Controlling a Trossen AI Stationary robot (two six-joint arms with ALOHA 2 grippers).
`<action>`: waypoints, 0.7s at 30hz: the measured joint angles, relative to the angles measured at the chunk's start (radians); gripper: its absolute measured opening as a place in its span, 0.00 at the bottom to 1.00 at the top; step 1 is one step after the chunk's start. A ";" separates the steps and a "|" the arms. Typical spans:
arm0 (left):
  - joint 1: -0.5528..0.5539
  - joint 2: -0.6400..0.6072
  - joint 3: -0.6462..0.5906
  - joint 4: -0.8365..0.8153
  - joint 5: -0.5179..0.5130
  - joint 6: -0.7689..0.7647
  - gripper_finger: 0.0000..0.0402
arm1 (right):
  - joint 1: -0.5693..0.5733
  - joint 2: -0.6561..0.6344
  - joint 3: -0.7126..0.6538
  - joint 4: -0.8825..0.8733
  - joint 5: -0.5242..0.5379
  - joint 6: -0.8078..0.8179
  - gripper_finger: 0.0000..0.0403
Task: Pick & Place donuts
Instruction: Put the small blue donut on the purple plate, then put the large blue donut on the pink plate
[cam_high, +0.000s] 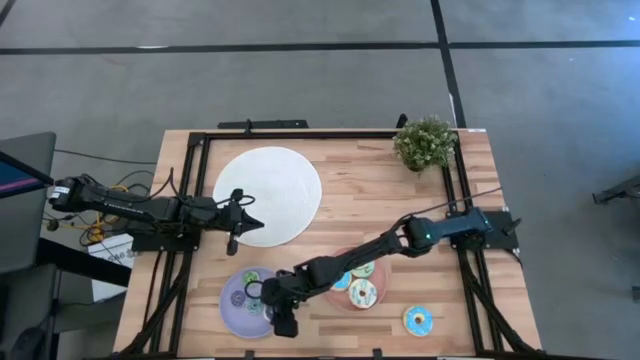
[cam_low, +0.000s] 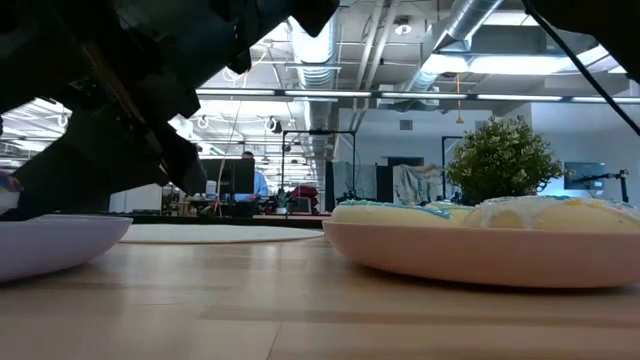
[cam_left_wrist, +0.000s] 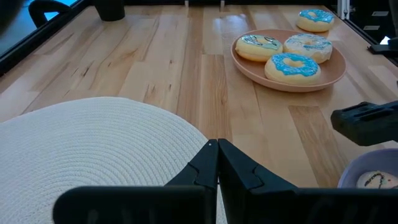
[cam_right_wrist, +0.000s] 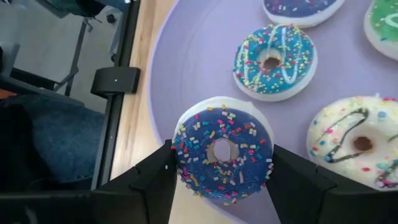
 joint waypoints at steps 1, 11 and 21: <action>0.000 0.000 0.000 0.000 0.000 0.000 0.00 | -0.001 0.000 0.000 0.000 0.000 0.000 0.52; 0.000 0.000 0.000 0.000 0.000 0.000 0.00 | -0.007 0.000 0.000 0.010 0.002 -0.006 0.56; 0.000 0.000 0.000 0.000 0.000 0.000 0.00 | -0.019 0.000 0.001 0.006 0.028 -0.009 0.62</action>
